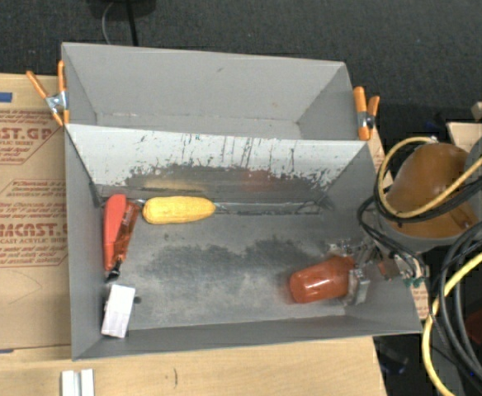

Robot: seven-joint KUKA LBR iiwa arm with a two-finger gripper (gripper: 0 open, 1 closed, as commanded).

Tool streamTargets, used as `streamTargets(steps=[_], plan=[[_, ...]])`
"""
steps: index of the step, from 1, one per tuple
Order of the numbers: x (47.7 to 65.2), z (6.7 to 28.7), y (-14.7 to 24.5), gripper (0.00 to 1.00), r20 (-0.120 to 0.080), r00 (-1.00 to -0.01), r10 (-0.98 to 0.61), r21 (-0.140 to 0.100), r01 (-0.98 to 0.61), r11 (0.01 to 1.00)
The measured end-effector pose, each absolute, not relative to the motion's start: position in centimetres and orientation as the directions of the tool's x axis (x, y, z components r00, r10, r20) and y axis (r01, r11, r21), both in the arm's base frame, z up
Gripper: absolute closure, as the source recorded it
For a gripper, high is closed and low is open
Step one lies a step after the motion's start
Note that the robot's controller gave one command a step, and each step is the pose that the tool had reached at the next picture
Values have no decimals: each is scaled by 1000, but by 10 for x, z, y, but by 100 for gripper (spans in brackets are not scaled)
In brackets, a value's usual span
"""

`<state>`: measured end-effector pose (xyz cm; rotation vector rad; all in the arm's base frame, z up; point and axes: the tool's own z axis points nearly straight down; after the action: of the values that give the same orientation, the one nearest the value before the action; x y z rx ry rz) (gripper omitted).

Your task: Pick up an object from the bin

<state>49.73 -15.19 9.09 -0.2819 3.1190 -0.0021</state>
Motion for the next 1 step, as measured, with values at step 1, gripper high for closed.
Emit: streamTargets(steps=[1], plan=[[498, 140, -152, 100, -4, -987, -160, 1, -160, 987]])
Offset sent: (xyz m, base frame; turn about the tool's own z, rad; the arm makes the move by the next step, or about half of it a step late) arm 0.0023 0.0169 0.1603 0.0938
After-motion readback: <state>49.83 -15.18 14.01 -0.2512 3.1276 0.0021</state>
